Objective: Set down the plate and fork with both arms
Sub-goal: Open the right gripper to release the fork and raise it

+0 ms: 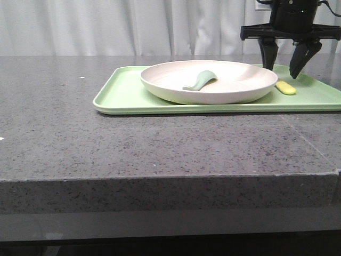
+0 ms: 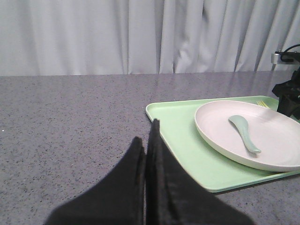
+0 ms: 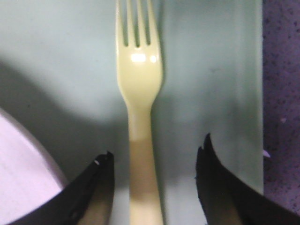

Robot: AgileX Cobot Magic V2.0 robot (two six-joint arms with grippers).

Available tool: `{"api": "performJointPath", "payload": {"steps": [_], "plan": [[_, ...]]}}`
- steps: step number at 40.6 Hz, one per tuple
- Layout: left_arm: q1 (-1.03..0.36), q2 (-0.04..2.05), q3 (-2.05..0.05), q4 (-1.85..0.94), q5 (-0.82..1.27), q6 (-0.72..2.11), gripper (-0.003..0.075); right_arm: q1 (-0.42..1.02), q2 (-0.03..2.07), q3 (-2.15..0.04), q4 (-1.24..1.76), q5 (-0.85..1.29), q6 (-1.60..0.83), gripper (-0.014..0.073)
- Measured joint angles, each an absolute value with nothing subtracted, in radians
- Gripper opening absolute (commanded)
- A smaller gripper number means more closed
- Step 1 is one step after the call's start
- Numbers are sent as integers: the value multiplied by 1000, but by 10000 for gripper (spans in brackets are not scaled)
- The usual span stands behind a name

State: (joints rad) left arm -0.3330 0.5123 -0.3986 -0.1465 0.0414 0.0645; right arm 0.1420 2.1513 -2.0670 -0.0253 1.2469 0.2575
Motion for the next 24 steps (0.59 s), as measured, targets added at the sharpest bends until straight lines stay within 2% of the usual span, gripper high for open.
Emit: {"api": "performJointPath", "payload": {"steps": [5,8,15,18,24], "plan": [[-333,512,-399,-147,41,65,-18,142,2145,-2067,-25,1247,257,422],[-333,512,-399,-147,41,65,-18,140,2129,-2079,-25,1247,257,387],[-333,512,-399,-147,41,65,-18,138,2080,-2125,-27,1247,257,118],[-333,512,-399,-147,41,65,-18,138,2067,-2143,-27,1249,257,29],[-333,512,-399,-147,41,65,-18,138,2044,-2156,-27,1249,257,-51]]}}
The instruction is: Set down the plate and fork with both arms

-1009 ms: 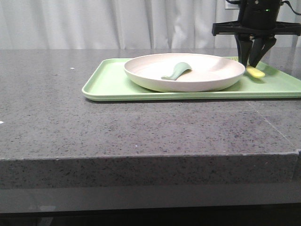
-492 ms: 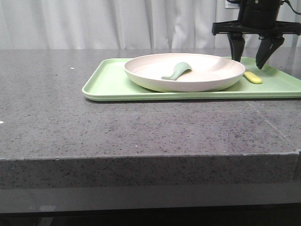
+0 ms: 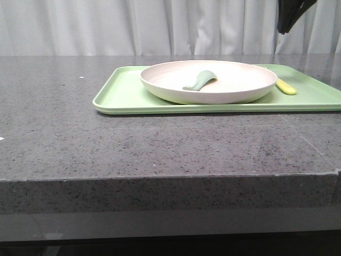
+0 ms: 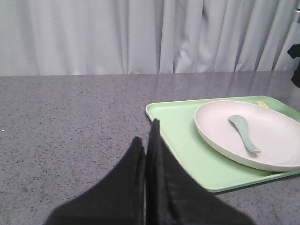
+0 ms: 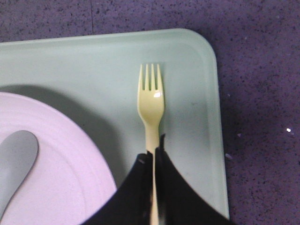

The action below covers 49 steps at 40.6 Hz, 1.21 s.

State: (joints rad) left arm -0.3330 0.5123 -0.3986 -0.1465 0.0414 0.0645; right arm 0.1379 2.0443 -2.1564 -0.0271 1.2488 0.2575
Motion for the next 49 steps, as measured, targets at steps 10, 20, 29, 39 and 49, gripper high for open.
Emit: {"api": "performJointPath", "payload": {"steps": [10,20,29,39,49], "plan": [[-333,512,-399,-147,41,65,-18,138,2030,-2157,-27,1250,257,-60],[-333,512,-399,-147,41,65,-18,138,1983,-2157,-17,1252,246,-60],[-333,512,-399,-147,41,65,-18,138,1895,-2122,-9,1255,231,-60],[-333,512,-399,-147,41,65,-18,138,1761,-1989,-8,1257,216,-60],[-333,512,-399,-147,41,65,-18,138,1609,-1812,-8,1258,194,-60]]}}
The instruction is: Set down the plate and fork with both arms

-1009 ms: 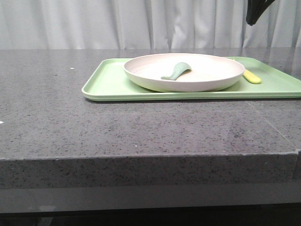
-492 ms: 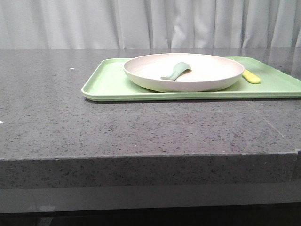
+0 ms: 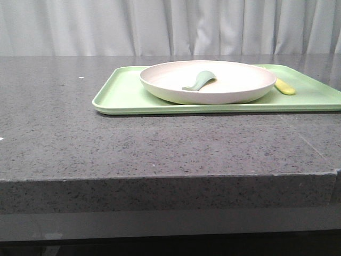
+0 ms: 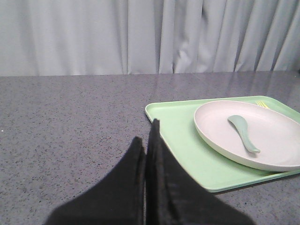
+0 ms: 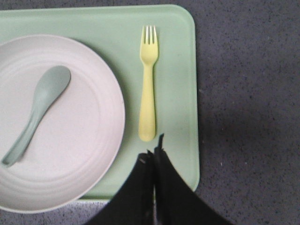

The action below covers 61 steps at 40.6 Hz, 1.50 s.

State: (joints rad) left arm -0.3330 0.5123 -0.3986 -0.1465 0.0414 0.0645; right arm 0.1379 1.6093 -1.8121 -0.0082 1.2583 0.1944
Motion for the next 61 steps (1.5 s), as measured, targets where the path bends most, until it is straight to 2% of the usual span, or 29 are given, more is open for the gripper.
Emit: {"api": "performJointPath", "payload": {"steps": [15,32,42,51,61], "plan": [[-333,512,-399,-147,41,65,-18,138,1239,-1383,-8,1183,162,-60],[-333,512,-399,-147,41,65,-18,138,727,-795,-8,750,48,-60],[-333,512,-399,-147,41,65,-18,138,441,-542,-35,538,47,-60],[-333,512,-399,-147,41,65,-18,136,258,-417,-37,479,46,-60],[-333,512,-399,-147,41,65,-18,136,202,-403,-37,451,44,-60]]}}
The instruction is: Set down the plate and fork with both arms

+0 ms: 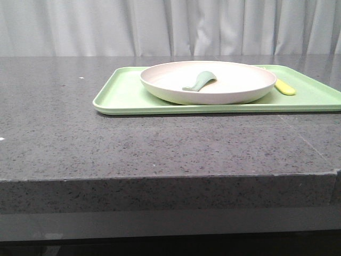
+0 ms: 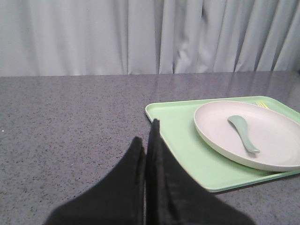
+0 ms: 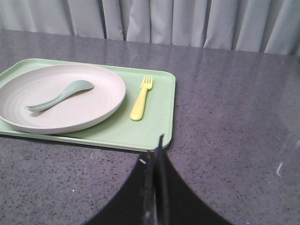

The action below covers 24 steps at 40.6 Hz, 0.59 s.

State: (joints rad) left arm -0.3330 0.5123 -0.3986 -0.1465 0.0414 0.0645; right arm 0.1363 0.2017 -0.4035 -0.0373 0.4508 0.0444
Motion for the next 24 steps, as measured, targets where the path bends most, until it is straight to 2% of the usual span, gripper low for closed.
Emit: {"api": "performJointPath", "payload": {"steps": [24], "plan": [[-333,512,-399,-147,41,65,-18,136,200,-403,-37,439,42,-60]]}}
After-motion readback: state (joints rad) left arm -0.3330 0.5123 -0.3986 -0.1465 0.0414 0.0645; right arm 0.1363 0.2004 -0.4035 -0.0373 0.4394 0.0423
